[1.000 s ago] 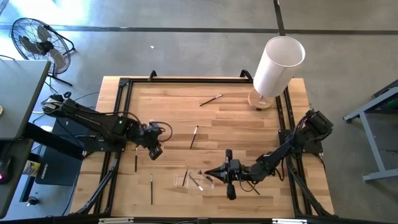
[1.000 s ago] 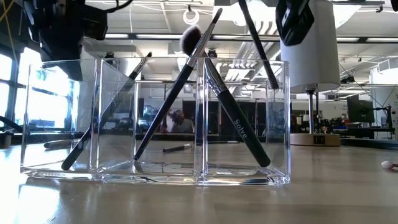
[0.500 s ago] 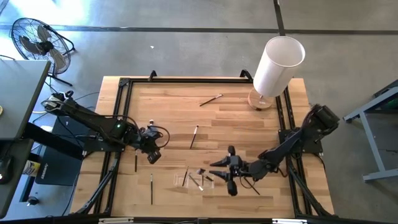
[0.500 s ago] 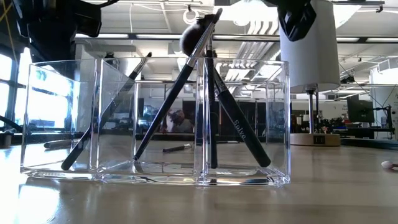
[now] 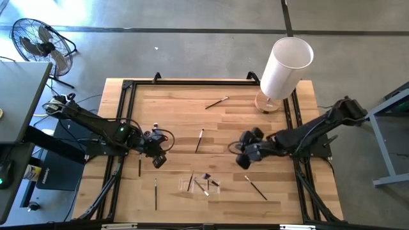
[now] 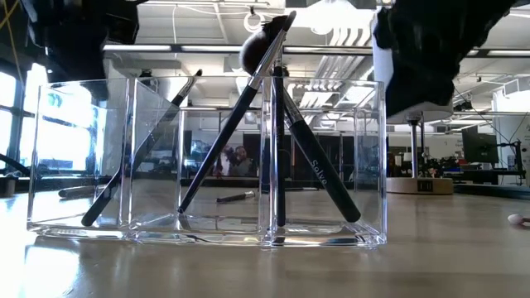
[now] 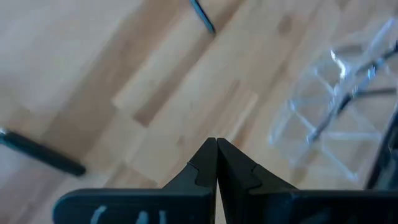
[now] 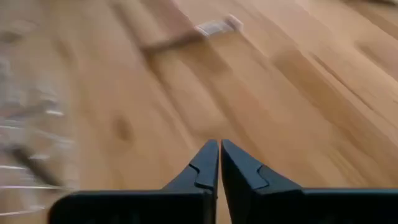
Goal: Put items in baskets/containers
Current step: Put the black eyeshadow brush into the transparent organizer
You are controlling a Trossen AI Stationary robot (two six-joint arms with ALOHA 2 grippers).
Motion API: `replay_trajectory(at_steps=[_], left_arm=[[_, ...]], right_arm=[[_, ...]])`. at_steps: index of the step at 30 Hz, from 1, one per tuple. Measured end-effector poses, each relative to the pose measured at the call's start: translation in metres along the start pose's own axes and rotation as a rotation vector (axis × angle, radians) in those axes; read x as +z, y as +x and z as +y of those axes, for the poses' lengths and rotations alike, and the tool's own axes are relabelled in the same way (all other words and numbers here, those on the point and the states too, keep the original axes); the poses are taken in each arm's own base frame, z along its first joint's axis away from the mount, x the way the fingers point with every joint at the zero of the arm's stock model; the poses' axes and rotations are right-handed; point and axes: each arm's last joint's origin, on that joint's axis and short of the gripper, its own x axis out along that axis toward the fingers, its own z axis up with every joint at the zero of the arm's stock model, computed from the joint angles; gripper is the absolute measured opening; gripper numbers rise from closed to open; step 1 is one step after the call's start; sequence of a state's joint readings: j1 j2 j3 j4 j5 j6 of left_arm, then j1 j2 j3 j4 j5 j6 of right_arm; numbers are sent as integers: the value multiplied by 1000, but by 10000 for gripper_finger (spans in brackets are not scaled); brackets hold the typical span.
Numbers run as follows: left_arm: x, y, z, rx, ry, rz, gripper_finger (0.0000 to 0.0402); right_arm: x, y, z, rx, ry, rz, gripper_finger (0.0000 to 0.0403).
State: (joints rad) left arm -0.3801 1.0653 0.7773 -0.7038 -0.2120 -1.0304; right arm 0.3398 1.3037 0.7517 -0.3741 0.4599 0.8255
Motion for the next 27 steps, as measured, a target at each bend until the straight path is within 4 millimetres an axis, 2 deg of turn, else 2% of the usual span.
replay_trajectory(at_steps=[4,14,18,21,27], left_arm=[[5,0,3,82,-188,-169,14],[20,1,13,160,-254,-289,133],[24,2,9,74,-286,-245,145],[28,8,0,59,-410,-197,140],[22,36,-8,242,-641,47,138]], right_arm=[[2,5,-20,-98,0,95,6],[1,18,-44,-156,-64,176,4],[-13,28,-62,-162,-86,248,2],[-23,35,-72,-127,-80,284,2],[-32,42,-79,4,-128,334,1]])
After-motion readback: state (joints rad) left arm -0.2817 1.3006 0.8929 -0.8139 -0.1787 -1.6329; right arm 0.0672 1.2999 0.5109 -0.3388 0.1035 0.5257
